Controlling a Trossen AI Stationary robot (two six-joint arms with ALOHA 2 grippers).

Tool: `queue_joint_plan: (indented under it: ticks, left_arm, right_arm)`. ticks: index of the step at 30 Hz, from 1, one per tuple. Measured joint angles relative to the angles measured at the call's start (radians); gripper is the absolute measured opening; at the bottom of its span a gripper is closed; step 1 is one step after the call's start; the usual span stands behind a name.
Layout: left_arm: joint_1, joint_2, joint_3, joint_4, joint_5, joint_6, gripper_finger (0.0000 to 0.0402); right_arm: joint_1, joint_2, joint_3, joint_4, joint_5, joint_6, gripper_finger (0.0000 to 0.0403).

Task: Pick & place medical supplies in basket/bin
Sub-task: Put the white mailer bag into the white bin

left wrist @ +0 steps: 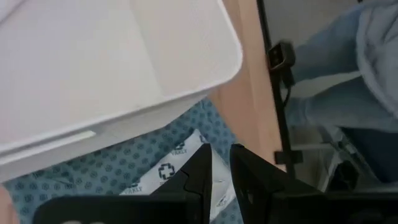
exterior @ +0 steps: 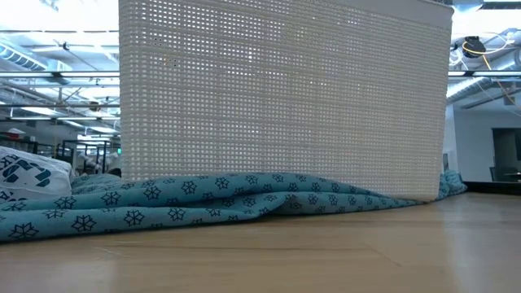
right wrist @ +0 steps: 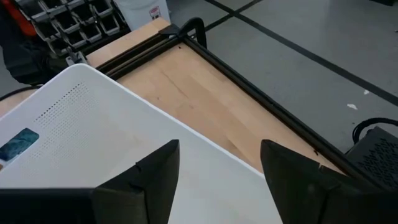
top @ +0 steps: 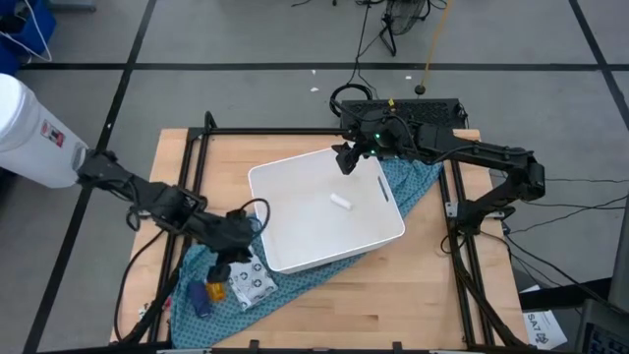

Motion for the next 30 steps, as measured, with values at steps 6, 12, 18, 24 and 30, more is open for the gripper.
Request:
queue_joint_plan:
  ticks: [6, 12, 18, 24, 30]
  left_arm:
    - [-0.011, 0.046, 0.001, -0.035, 0.065, 0.032, 0.0062]
    - [-0.051, 0.079, 0.0, -0.091, 0.03, 0.074, 0.0062]
    - [-0.084, 0.076, 0.0, -0.021, -0.028, 0.086, 0.0063]
    - [-0.071, 0.079, 0.0, 0.035, -0.129, 0.026, 0.0063]
    - [-0.072, 0.078, -0.003, 0.07, -0.166, -0.051, 0.0063]
  right_arm:
    - [0.0, 0.0, 0.0, -0.001, 0.001, 0.0, 0.0213]
    - [0.0, 0.0, 0.0, 0.002, 0.002, -0.021, 0.021]
    - [0.0, 0.0, 0.0, 0.003, 0.028, -0.031, 0.021]
    - [0.0, 0.0, 0.0, 0.023, 0.029, -0.031, 0.021]
    - [0.0, 0.0, 0.0, 0.034, 0.029, -0.031, 0.021]
